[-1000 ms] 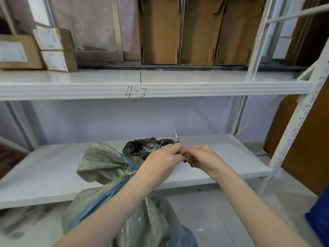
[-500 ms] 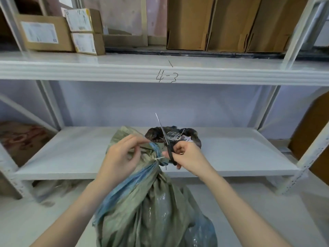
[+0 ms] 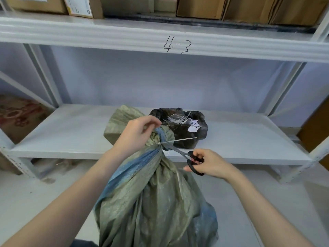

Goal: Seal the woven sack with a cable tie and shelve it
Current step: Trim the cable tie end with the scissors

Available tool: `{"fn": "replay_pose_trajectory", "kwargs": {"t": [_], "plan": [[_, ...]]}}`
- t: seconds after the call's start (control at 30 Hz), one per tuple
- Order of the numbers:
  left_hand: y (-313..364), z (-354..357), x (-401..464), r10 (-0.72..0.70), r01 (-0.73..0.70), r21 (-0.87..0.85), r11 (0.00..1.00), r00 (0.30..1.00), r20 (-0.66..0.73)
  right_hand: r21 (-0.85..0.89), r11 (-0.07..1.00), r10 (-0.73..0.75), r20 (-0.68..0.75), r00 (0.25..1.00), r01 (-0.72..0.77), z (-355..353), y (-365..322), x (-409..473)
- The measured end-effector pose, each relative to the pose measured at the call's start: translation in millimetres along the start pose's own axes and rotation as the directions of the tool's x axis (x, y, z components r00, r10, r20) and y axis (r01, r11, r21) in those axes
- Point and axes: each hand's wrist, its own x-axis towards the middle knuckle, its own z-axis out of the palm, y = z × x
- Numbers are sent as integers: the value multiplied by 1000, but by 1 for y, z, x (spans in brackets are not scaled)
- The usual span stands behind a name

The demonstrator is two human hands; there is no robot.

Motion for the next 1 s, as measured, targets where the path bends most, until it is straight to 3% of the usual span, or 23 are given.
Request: {"fn": "replay_pose_trajectory", "kwargs": {"t": [0.13,0.3,0.43,0.8,1.0], "plan": [[0,11,6,-23,25,-11,1000,987,159,-105,994,19,26,999,-16,-2,9,0],[-6,26,7,-7,-48,188,981,959,283,-125,992,8,-10,1000,-9,1,11,2],[-5,30,9,71,-157,305,939,959,275,-121,993,-4,-44,999,-2,4,8,5],[-7,41,8,35,-125,364,923,969,244,-173,985,13,-55,998,-22,5,3,3],[-6,35,10,-22,-5,163,987,986,167,-133,991,-12,-86,996,0,7,3,5]]}}
